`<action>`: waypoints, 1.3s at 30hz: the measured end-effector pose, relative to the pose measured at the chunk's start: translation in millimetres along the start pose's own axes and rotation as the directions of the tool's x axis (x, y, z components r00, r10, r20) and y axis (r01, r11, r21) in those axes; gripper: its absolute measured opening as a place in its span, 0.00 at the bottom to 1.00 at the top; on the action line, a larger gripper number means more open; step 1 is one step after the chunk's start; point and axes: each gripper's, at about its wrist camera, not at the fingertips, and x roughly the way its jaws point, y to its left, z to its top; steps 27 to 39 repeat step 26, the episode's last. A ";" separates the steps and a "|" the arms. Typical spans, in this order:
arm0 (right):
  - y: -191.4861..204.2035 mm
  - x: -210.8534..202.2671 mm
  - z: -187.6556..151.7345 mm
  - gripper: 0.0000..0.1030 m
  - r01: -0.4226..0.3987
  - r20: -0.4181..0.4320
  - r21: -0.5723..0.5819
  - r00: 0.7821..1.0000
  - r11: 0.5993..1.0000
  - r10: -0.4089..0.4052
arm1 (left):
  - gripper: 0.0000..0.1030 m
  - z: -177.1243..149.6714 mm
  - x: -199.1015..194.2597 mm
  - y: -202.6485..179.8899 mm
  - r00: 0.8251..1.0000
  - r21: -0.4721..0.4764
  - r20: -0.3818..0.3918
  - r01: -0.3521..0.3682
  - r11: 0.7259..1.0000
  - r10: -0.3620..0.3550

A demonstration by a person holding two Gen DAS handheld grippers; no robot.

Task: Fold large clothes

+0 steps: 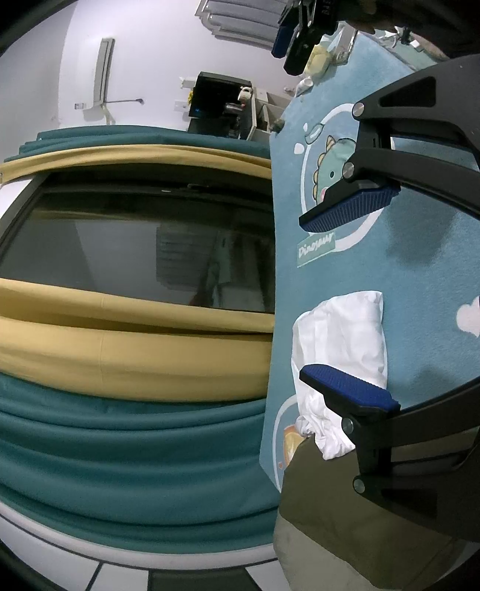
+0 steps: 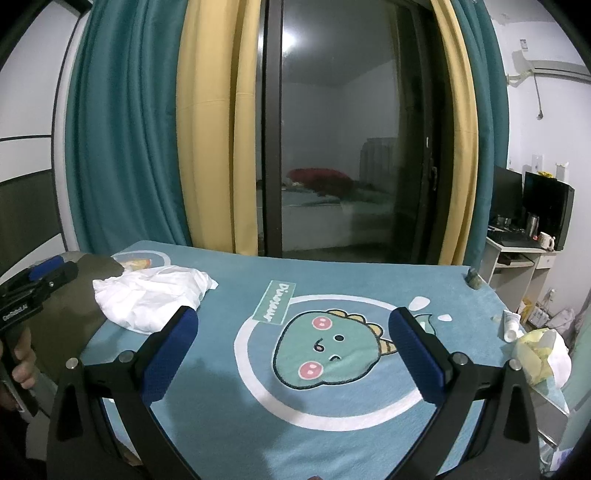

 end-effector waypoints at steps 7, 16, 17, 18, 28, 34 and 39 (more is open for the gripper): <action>1.4 3.5 -0.2 0.99 0.004 -0.010 -0.007 1.000 1.000 -0.005 | 0.75 -2.2 2.8 2.6 1.000 0.003 -0.001 -0.013 1.000 0.013; 3.5 3.1 0.1 0.99 0.006 -0.013 -0.013 1.000 1.000 -0.006 | 0.75 -2.5 2.9 1.5 1.000 0.000 -0.004 -0.017 1.000 0.017; 3.5 3.4 0.2 0.99 0.005 -0.013 -0.013 1.000 1.000 -0.005 | 0.75 -2.3 2.6 1.1 1.000 0.001 -0.004 -0.019 1.000 0.019; 3.4 3.3 0.1 0.99 0.005 -0.012 -0.012 1.000 1.000 -0.005 | 0.75 -2.5 3.1 1.3 1.000 0.002 -0.005 -0.019 1.000 0.019; 2.6 9.2 0.2 0.99 -0.004 -0.029 -0.010 1.000 1.000 0.004 | 0.75 -7.1 6.5 1.2 1.000 0.007 -0.017 0.006 1.000 -0.006; 2.6 9.2 0.2 0.99 -0.004 -0.029 -0.010 1.000 1.000 0.004 | 0.75 -7.1 6.5 1.2 1.000 0.007 -0.017 0.006 1.000 -0.006; 2.6 9.2 0.2 0.99 -0.004 -0.029 -0.010 1.000 1.000 0.004 | 0.75 -7.1 6.5 1.2 1.000 0.007 -0.017 0.006 1.000 -0.006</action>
